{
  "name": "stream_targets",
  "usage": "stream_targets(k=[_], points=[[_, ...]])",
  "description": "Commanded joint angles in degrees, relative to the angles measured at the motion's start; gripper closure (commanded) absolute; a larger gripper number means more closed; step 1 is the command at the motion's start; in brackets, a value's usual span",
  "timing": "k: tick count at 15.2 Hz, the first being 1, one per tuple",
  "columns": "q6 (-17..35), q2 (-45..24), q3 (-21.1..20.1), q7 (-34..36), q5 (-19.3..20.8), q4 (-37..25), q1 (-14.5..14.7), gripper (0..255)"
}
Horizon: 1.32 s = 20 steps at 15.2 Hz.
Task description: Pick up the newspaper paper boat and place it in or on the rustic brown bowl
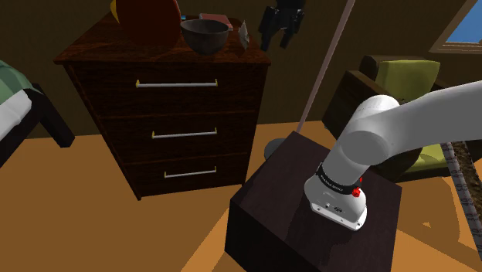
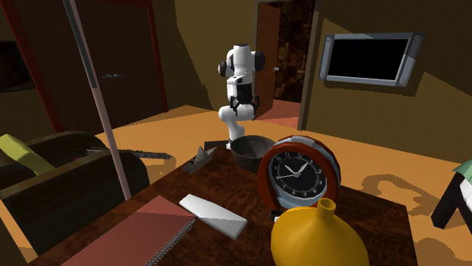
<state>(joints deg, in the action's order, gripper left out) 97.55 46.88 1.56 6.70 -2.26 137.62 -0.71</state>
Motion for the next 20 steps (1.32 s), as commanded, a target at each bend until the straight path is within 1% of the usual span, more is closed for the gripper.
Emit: stream_targets(k=[1,5,10,15,20], points=[[0.0,0.0,0.0,0.0,0.0,0.0,0.0,0],[3.26,-8.88,1.47,1.05,0.63,-5.23,-1.71,0],[5.83,-19.68,3.47,2.33,0.97,-12.96,-3.53,0],[6.82,-30.22,5.68,3.43,0.66,-21.98,-5.11,0],[6.29,-40.75,8.04,4.24,-0.47,-32.4,-6.73,0]])
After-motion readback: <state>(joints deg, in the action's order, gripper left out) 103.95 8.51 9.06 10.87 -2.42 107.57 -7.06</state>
